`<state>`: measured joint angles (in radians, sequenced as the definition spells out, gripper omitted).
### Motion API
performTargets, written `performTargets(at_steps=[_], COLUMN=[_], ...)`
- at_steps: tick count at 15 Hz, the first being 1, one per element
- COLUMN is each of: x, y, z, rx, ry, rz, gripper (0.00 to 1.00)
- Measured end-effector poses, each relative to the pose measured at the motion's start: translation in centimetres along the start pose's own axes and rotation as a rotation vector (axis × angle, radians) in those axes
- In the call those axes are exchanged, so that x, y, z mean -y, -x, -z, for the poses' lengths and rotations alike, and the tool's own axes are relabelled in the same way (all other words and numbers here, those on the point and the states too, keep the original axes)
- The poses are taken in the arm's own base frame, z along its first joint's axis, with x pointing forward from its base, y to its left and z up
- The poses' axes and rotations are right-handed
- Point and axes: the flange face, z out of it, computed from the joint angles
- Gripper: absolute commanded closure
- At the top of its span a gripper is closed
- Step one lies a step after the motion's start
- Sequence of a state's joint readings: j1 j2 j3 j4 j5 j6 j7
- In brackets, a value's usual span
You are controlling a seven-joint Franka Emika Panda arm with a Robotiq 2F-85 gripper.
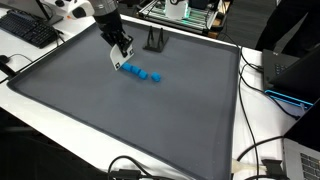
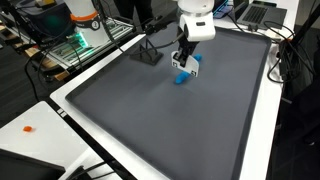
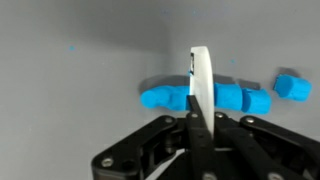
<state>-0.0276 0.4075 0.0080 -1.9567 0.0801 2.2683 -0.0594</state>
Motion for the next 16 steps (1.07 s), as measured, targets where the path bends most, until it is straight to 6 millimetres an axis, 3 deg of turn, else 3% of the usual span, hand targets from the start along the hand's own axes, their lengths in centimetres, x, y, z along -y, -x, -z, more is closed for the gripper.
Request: performTargets(at_steps=[5,16], x=[0.0,0.7], y=[0.3,0.7], z=[-1.5,-2.8], rx=[0.011,0.015], ry=[0.008,0.032], rz=[0.006,0.042], gripper=[0.99,0.99])
